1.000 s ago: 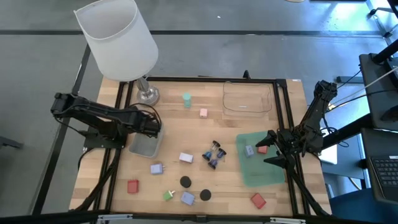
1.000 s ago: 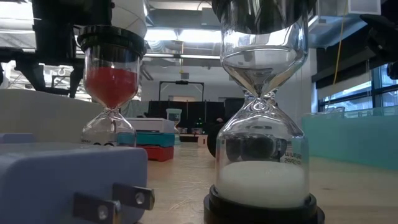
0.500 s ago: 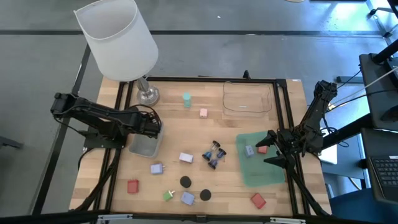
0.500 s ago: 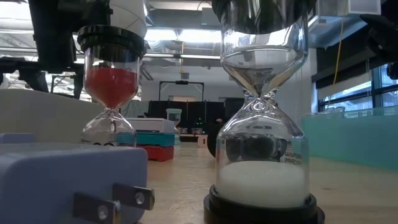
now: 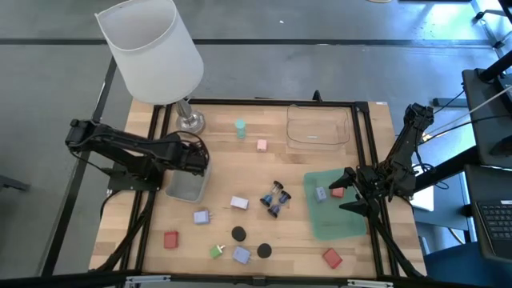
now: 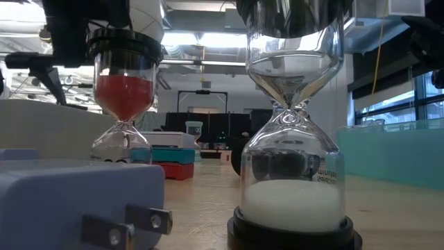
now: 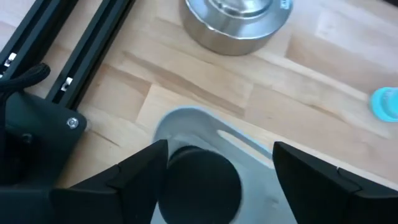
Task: Pick & Place Office items
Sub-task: Put the orange hourglass into the gray bin, then put the light blue hourglass into the gray bin
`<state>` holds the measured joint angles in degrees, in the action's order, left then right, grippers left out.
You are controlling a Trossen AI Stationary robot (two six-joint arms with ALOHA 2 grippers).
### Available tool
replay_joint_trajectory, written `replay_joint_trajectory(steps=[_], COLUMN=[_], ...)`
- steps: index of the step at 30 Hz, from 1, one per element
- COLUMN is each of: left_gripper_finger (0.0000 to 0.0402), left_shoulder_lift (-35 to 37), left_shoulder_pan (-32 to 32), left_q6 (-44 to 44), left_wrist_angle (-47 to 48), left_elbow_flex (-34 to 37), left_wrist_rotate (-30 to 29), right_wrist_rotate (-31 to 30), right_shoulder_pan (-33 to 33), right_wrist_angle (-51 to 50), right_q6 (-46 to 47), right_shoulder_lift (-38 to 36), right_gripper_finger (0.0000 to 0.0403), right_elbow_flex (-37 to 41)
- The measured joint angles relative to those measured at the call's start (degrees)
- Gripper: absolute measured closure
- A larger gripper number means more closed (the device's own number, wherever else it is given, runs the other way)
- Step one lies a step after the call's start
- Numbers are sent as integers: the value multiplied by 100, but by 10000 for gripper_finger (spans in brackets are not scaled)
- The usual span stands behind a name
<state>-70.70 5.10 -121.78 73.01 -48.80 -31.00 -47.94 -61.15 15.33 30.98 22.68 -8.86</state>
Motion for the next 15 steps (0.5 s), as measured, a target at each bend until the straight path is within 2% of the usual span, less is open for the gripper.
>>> replay_joint_trajectory(steps=[15], left_gripper_finger=[14], left_shoulder_lift=[0], left_shoulder_pan=[0], left_q6=[405], left_wrist_angle=[125], left_elbow_flex=[-931], left_wrist_rotate=[-46], right_wrist_rotate=[0], right_shoulder_pan=[0], right_wrist_angle=[0], right_q6=[1], right_shoulder_lift=[-2], right_gripper_finger=[3], right_elbow_flex=[2])
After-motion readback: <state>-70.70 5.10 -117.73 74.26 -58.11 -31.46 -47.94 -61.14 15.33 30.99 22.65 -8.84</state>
